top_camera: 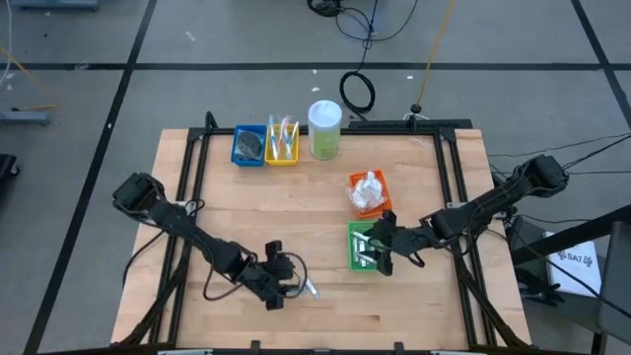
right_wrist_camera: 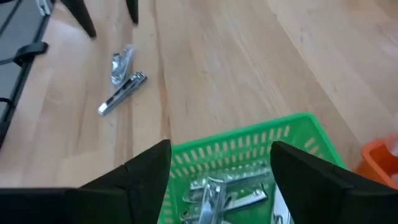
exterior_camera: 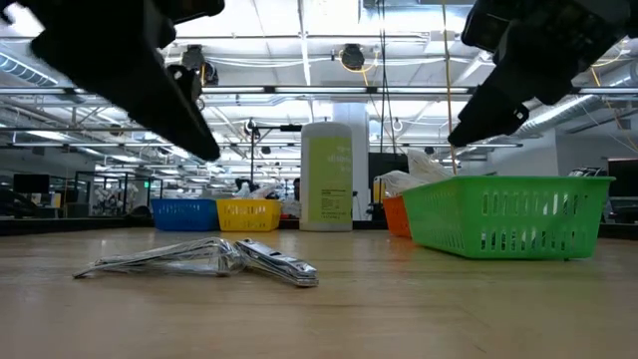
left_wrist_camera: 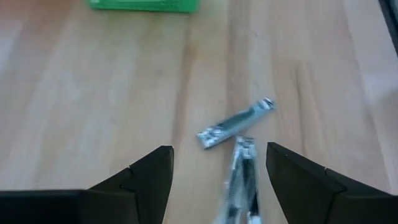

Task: Pick & Place Travel size toiletries
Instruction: Put the nail cutter into the green bin

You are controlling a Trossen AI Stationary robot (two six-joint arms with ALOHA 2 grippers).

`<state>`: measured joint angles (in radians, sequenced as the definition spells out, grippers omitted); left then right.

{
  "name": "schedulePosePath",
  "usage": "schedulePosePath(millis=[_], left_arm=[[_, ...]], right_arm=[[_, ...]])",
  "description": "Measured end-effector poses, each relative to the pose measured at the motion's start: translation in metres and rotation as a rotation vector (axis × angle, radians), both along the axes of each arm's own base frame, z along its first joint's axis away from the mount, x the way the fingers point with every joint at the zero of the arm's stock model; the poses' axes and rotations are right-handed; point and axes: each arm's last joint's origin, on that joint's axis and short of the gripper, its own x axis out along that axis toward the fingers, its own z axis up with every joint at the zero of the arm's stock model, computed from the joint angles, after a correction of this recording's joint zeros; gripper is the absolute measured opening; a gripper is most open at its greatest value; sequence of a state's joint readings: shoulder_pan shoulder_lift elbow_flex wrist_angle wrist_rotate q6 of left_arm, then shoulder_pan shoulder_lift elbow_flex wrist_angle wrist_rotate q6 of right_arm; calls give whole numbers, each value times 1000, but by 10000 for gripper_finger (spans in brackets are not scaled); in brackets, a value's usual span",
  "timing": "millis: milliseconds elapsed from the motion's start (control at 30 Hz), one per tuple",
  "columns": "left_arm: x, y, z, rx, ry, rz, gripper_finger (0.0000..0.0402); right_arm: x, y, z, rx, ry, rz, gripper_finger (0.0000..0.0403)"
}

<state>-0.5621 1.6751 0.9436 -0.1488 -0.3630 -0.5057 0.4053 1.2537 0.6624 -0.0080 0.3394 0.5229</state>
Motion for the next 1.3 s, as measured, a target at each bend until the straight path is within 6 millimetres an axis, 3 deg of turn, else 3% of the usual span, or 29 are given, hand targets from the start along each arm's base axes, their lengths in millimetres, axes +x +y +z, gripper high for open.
schedulePosePath(millis=[167, 367, 633, 800, 1067, 1200, 1300], left_arm=[[4, -15, -30, 30, 38, -75, 242], [7, -18, -56, -1, 112, -55, 241], [9, -21, -76, -8, 156, -42, 241], [8, -21, -78, 11, 167, -57, 197], [10, -17, -76, 11, 172, -76, 36], [10, -14, -62, -8, 149, -105, 36], [6, -12, -45, 74, 109, -150, 44]], right_arm=[[1, 1, 2, -11, -25, 16, 260], [2, 1, 3, -21, -42, 29, 256], [3, 1, 4, -18, -44, 27, 253], [3, 1, 4, -18, -44, 27, 252], [3, 1, 4, -18, -44, 27, 251], [3, 1, 5, -11, -60, 26, 251], [7, 3, 10, 12, -121, 24, 251]])
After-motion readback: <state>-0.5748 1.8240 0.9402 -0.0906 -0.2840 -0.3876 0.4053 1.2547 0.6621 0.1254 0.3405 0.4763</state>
